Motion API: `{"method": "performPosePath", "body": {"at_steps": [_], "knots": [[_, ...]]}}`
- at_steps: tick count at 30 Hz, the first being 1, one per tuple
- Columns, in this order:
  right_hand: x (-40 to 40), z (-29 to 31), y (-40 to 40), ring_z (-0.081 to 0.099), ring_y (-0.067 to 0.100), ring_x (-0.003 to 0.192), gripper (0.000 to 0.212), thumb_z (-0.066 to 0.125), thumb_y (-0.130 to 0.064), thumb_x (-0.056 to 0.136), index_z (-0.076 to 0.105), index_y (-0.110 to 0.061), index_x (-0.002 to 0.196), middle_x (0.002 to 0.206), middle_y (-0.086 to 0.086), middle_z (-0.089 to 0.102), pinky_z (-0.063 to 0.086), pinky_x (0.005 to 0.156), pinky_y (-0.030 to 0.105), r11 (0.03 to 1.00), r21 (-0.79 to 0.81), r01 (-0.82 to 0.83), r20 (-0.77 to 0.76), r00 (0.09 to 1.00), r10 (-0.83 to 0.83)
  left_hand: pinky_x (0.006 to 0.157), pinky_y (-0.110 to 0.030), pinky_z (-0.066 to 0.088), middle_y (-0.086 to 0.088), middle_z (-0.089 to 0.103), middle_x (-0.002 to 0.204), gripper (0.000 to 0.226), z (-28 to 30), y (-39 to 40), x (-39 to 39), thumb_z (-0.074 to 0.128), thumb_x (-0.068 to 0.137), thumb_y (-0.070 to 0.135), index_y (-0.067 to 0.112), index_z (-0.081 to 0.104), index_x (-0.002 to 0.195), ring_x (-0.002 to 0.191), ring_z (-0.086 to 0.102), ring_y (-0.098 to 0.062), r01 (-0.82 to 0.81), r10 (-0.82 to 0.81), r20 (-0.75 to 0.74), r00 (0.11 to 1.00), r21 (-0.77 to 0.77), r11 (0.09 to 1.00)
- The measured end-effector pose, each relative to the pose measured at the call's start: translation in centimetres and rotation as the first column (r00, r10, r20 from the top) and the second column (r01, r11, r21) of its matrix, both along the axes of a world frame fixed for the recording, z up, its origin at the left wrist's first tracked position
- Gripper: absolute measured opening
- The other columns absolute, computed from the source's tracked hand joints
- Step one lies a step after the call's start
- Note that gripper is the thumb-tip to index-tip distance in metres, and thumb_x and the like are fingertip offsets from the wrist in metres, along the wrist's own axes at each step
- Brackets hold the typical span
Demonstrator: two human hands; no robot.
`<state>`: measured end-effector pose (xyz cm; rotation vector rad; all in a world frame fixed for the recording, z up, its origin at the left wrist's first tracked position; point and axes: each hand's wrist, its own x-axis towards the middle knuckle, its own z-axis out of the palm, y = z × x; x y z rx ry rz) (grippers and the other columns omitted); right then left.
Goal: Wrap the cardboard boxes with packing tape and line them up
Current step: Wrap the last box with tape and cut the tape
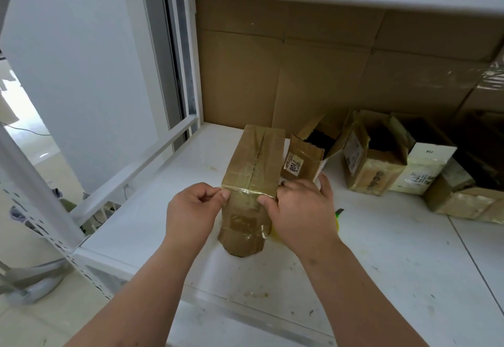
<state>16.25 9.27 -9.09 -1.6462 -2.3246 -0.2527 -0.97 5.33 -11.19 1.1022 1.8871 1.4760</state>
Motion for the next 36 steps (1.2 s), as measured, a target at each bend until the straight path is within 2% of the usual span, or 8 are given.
{"method": "performPosePath", "body": {"at_steps": [6,14,17,21,24,27,31,36], "knots": [[0.5,0.8,0.0,0.052,0.018,0.123,0.052,0.026,-0.049,0.101,0.070,-0.021,0.107,0.112,-0.006,0.066,0.011,0.121,0.050,0.993,-0.101,-0.068,0.075,0.994,0.076,0.065,-0.022,0.047,0.007,0.071,0.074,0.016,0.2,0.0,-0.1,0.074,0.086,0.024,0.024,0.070,0.071,0.076,0.065,-0.012,0.002,-0.002,-0.030,1.000,-0.015,1.000],[0.3,0.6,-0.6,0.059,0.025,0.100,0.043,0.039,-0.047,0.098,0.070,-0.019,0.090,0.093,-0.003,0.067,0.045,0.091,0.041,0.995,-0.047,-0.089,-0.016,0.996,0.088,0.070,-0.029,0.048,0.005,0.062,0.095,0.037,0.2,0.7,0.6,0.058,0.088,0.057,0.031,0.060,0.115,0.082,0.061,-0.009,0.082,-0.108,-0.235,0.966,-0.117,0.990],[1.3,1.5,-0.7,0.054,0.018,0.114,0.064,0.017,-0.061,0.089,0.067,-0.028,0.110,0.114,-0.011,0.064,0.042,0.097,0.037,0.975,-0.186,-0.121,-0.064,0.992,0.111,0.075,-0.029,0.046,0.005,0.065,0.098,0.045,0.7,1.2,0.2,0.058,0.088,0.055,0.026,0.067,0.121,0.090,0.061,-0.012,0.078,-0.101,-0.220,0.970,-0.110,0.991],[3.7,2.2,-0.5,0.039,0.014,0.136,0.052,0.052,-0.053,0.093,0.046,-0.039,0.143,0.151,-0.014,0.040,0.038,0.110,0.036,0.895,-0.419,-0.156,-0.333,0.943,0.009,0.087,-0.030,0.044,0.006,0.065,0.105,0.042,1.6,1.4,-0.5,0.063,0.091,0.047,0.025,0.067,0.126,0.099,0.060,-0.014,0.033,-0.050,-0.182,0.982,-0.096,0.995],[4.0,1.9,-1.0,0.044,0.011,0.131,0.058,0.064,-0.046,0.090,0.042,-0.045,0.143,0.147,-0.015,0.042,0.046,0.101,0.031,0.803,-0.523,-0.286,-0.567,0.820,-0.077,0.085,-0.027,0.040,0.007,0.062,0.107,0.041,2.3,1.7,-1.1,0.063,0.093,0.041,0.023,0.062,0.131,0.091,0.058,-0.008,-0.033,0.019,-0.171,0.985,-0.081,0.996],[3.2,1.3,-1.3,0.050,0.012,0.123,0.055,0.069,-0.042,0.089,0.046,-0.045,0.139,0.137,-0.014,0.049,0.051,0.093,0.029,0.783,-0.520,-0.341,-0.655,0.747,-0.110,0.092,-0.032,0.042,0.000,0.058,0.126,0.037,2.5,1.8,-0.9,0.058,0.097,0.037,0.022,0.059,0.130,0.114,0.055,-0.018,-0.076,0.074,-0.327,0.942,0.007,0.997],[2.0,1.0,-2.0,0.056,0.006,0.113,0.059,0.076,-0.040,0.083,0.050,-0.039,0.136,0.125,-0.015,0.056,0.054,0.093,0.029,0.768,-0.515,-0.380,-0.740,0.650,-0.175,0.103,-0.033,0.032,0.002,0.046,0.136,0.054,2.2,1.3,0.5,0.062,0.085,0.059,0.028,0.059,0.130,0.133,0.029,-0.022,0.086,-0.133,-0.645,0.753,-0.104,0.991],[2.2,0.4,-1.9,0.065,0.003,0.102,0.052,0.074,-0.032,0.086,0.053,-0.036,0.133,0.112,-0.014,0.067,0.055,0.092,0.028,0.706,-0.514,-0.486,-0.806,0.556,-0.204,0.110,-0.038,0.034,0.007,0.046,0.143,0.058,2.0,1.7,-0.8,0.069,0.083,0.055,0.035,0.054,0.135,0.136,0.033,-0.018,0.141,-0.195,-0.610,0.768,-0.135,0.981]]}}
